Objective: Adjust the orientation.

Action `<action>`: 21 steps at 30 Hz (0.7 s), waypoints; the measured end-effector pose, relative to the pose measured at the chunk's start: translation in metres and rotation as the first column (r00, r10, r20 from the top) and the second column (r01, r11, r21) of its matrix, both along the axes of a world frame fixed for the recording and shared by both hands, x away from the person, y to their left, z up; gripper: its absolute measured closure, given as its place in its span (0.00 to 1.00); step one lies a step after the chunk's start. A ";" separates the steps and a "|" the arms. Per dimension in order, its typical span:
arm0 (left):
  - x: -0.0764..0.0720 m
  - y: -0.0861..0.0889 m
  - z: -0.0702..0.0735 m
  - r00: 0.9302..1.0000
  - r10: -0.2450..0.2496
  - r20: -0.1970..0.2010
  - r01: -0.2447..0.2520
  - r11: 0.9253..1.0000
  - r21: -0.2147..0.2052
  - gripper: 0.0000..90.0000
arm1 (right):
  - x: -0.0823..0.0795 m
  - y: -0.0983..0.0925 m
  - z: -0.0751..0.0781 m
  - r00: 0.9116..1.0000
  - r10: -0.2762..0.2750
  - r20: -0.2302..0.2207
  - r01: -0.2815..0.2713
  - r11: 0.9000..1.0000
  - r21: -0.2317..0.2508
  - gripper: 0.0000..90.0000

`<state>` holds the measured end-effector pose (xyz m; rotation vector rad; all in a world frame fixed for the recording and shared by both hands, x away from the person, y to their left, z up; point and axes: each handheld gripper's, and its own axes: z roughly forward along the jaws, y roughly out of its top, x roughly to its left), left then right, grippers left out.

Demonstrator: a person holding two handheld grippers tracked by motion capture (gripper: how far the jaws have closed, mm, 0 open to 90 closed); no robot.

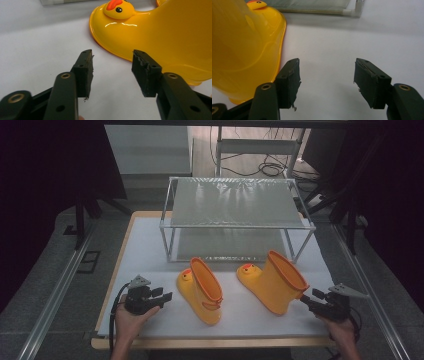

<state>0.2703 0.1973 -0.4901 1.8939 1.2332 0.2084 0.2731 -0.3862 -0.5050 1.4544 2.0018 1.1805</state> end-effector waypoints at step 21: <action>-0.044 -0.063 0.008 0.986 -0.167 -0.013 0.168 0.985 0.044 1.00 | 0.000 -0.001 -0.008 0.999 -0.041 -0.020 0.041 0.999 -0.028 0.42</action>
